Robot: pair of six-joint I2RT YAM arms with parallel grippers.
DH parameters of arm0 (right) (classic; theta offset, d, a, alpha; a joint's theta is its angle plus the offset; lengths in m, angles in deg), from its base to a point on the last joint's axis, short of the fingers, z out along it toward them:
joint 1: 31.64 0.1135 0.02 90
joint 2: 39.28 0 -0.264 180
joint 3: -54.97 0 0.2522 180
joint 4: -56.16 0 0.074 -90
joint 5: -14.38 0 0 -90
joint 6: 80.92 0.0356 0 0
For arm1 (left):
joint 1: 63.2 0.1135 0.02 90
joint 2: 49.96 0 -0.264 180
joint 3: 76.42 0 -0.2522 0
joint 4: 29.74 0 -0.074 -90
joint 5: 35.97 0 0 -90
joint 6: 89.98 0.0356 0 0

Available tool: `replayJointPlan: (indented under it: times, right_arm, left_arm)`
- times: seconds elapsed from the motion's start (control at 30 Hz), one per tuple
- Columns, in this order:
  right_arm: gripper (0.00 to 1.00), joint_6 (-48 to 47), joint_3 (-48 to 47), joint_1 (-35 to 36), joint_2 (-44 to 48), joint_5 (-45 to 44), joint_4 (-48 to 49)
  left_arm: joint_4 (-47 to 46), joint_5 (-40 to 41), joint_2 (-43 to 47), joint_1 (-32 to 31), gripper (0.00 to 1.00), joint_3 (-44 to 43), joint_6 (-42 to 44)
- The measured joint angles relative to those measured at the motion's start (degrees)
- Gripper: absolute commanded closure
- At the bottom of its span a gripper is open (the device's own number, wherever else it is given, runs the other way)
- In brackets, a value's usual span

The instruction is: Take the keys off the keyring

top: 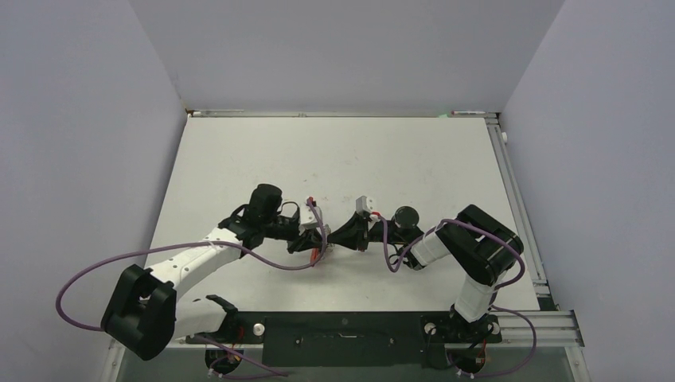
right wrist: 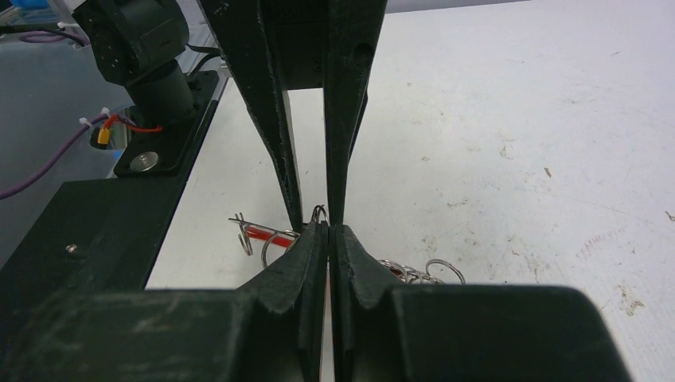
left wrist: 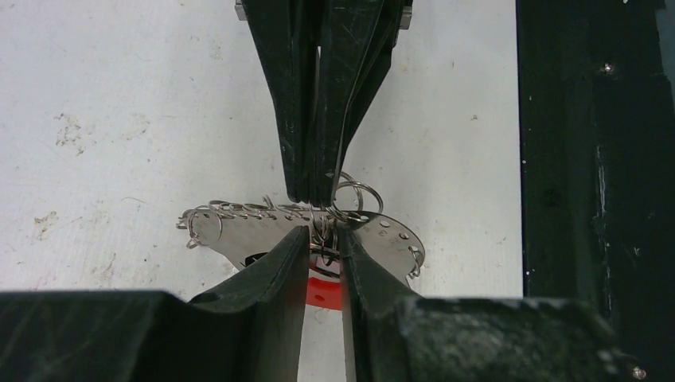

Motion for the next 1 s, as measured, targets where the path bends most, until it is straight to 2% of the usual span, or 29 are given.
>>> replayJointPlan:
  times: [0.1, 0.2, 0.27, 0.3, 0.33, 0.37, 0.4, 0.47, 0.53, 0.8, 1.0]
  right_arm:
    - [0.95, 0.1, 0.1, 0.0, 0.0, 0.0, 0.3]
    - [0.95, 0.2, 0.3, 0.0, 0.0, 0.0, 0.5]
    - [0.95, 0.2, 0.3, -0.1, 0.0, 0.0, 0.6]
    - [0.91, 0.2, 0.3, -0.1, 0.0, 0.1, 0.5]
    - [0.77, 0.1, 0.3, -0.1, 0.0, 0.2, 0.5]
    - [0.57, 0.1, 0.3, -0.1, 0.0, 0.4, 0.3]
    - [0.42, 0.2, 0.3, -0.1, 0.0, 0.8, 0.0]
    - [0.34, 0.3, 0.2, -0.7, 0.0, 2.4, -1.6]
    - [0.36, 0.3, 0.1, -1.5, 0.2, 4.2, -3.2]
    - [0.56, 1.8, -4.3, -6.4, 2.2, 8.0, -13.7]
    - [0.64, -2.1, -11.7, -5.7, 3.1, 8.3, -29.4]
  left_arm:
    - [-1.3, 0.0, -0.5, 0.0, 0.90, 0.0, -0.8]
    - [-2.5, 0.2, -0.9, 0.0, 1.00, 0.1, -1.8]
    - [-3.3, 0.6, -0.9, 0.0, 1.00, 0.4, -2.9]
    - [-3.5, 0.8, -1.0, 0.0, 1.00, 0.5, -3.3]
    - [-3.8, 1.0, -1.0, 0.0, 1.00, 0.6, -3.6]
    - [-3.9, 1.1, -1.0, 0.0, 1.00, 0.7, -3.7]
    - [-3.8, 1.4, -1.0, 0.0, 1.00, 0.7, -3.7]
    - [-3.7, 2.3, -1.0, -0.1, 1.00, 0.7, -2.8]
    - [-3.4, 3.2, -0.9, 0.0, 1.00, 0.7, -1.4]
    - [1.9, 7.0, -0.9, -1.6, 1.00, 0.4, 8.4]
    - [4.6, 9.3, -1.0, -3.6, 1.00, 0.2, 14.0]
